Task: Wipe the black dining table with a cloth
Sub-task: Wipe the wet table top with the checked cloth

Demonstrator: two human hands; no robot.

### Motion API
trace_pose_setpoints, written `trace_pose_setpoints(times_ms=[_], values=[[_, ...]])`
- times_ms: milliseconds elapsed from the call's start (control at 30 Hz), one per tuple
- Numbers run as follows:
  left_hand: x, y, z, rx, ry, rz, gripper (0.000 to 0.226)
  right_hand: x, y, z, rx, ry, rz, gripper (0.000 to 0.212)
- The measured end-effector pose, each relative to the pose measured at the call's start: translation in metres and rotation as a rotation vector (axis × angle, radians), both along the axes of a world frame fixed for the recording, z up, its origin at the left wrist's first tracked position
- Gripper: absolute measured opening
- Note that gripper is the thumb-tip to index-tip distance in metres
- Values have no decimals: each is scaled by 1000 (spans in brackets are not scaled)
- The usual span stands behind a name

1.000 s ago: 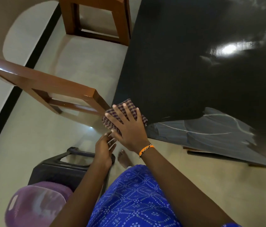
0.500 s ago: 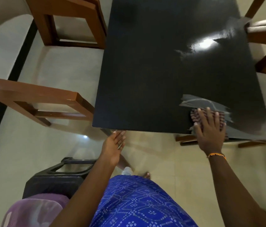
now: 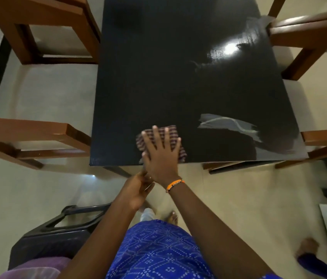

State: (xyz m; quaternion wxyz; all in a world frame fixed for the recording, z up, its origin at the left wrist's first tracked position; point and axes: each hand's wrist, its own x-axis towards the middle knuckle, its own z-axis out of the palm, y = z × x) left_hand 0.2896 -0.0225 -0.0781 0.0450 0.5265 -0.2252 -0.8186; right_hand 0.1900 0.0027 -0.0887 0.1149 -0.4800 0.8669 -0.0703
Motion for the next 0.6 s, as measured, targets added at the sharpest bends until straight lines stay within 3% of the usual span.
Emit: trace_pose_setpoints(times_ms=[100,200,433,600], values=[[-3,0,2,45,-11,18,26,-10,-5,1,-7,-53,213,60],[-10,1,9,60,69,-66,45,-44,9,1,1,-8,306,59],[-46,7,11,139,125,-214,49,-158,89,1,99,67,-188,60],[-59,10,4,194,142,-263,47,-217,147,7,113,15,-564,64]])
